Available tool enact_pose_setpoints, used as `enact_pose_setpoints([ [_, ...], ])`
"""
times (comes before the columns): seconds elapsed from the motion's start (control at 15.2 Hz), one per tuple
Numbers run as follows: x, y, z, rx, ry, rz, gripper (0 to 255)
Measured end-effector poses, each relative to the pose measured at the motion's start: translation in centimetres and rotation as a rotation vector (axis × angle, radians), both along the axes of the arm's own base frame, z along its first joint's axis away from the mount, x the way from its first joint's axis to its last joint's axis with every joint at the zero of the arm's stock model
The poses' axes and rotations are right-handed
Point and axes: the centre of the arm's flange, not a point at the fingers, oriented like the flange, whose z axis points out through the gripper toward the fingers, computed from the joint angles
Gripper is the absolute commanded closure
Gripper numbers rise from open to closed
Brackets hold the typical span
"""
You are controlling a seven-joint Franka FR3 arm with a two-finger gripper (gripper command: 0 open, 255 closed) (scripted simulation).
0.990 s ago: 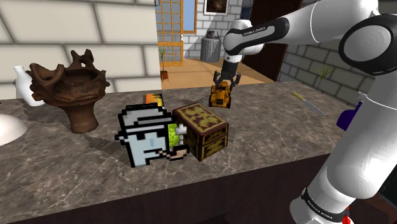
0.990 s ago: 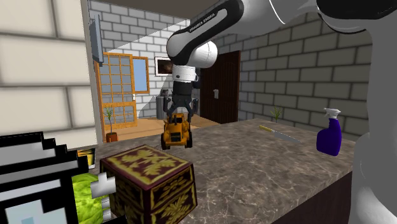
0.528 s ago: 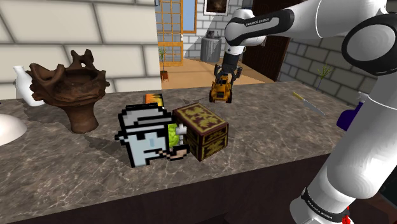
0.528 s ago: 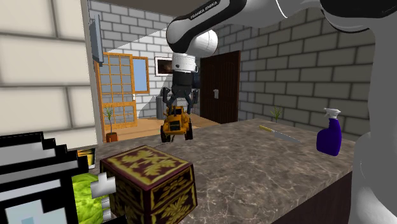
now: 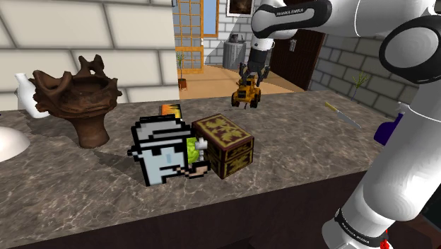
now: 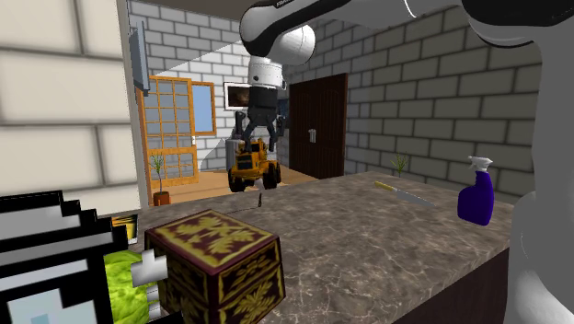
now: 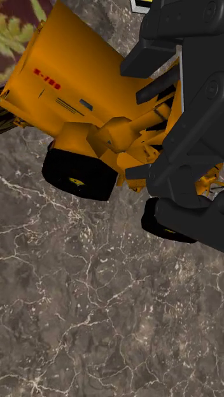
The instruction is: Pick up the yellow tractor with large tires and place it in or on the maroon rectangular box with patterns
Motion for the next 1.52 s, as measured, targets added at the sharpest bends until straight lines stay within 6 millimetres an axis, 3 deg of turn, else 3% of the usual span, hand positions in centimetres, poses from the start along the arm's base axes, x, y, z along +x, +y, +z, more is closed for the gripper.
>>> enact_pose_setpoints([
  [0.53, -0.2, 0.8, 3.8, 0.0, -0.001, 0.001, 255],
  [1.52, -4.7, 19.1, 6.3, -0.001, 0.0, 0.002, 255],
])
